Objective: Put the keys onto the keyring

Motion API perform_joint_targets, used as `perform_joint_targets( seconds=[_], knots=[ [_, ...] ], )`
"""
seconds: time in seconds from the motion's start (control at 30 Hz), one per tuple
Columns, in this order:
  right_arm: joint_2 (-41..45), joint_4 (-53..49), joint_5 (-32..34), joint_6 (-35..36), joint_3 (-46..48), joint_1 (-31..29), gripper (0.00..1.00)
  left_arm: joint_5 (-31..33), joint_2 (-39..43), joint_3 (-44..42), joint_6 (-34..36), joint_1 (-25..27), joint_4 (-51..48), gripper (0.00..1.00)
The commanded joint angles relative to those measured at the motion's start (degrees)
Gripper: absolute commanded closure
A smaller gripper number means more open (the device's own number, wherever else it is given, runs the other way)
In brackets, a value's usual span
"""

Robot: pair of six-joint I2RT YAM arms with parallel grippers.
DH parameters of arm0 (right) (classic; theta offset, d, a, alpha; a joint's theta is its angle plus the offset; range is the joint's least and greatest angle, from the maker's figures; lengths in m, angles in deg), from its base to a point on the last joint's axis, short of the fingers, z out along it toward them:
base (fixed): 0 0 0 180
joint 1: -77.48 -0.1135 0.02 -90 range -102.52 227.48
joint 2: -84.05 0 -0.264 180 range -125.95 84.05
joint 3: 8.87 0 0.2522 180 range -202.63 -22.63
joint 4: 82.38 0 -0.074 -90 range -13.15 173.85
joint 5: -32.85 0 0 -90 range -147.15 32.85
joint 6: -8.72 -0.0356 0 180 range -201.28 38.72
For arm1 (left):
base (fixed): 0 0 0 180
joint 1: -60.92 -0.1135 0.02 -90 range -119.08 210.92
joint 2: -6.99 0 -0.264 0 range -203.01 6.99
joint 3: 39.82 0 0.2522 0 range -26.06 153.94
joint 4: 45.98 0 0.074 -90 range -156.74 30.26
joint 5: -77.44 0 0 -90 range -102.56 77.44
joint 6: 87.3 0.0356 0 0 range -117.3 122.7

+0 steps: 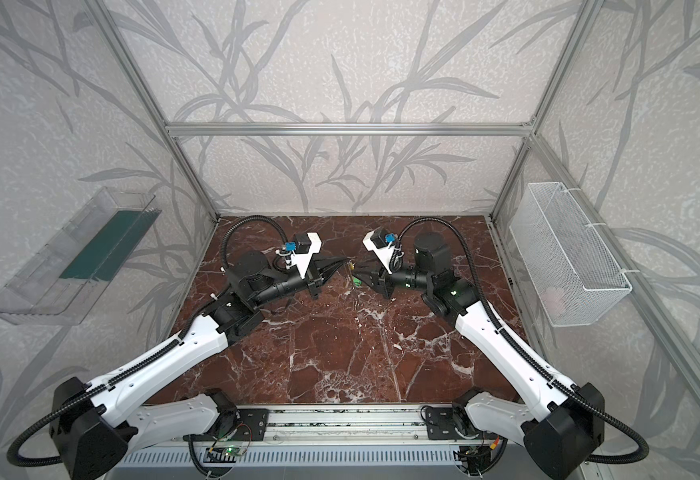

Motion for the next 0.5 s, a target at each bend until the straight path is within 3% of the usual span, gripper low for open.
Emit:
perform_joint_targets(
  seconds=[0.0,0.37,0.47],
  knots=[
    [0.7,3.7,-1.6,-1.9,0.3,-0.3,0.75,-1.9,0.6,-0.8,-2.1,-0.3,5.4,1.0],
    [-0.3,4.9,-4.9,-2.3,-0.8,-0.2,0.98,-2.6,0.2,-1.2,-3.2,-0.4,6.5,1.0],
    [-0.5,4.7,-5.9,-2.1,-1.1,-0.4,1.0,-2.7,0.1,-1.3,-3.3,-0.4,6.8,1.0]
  ],
)
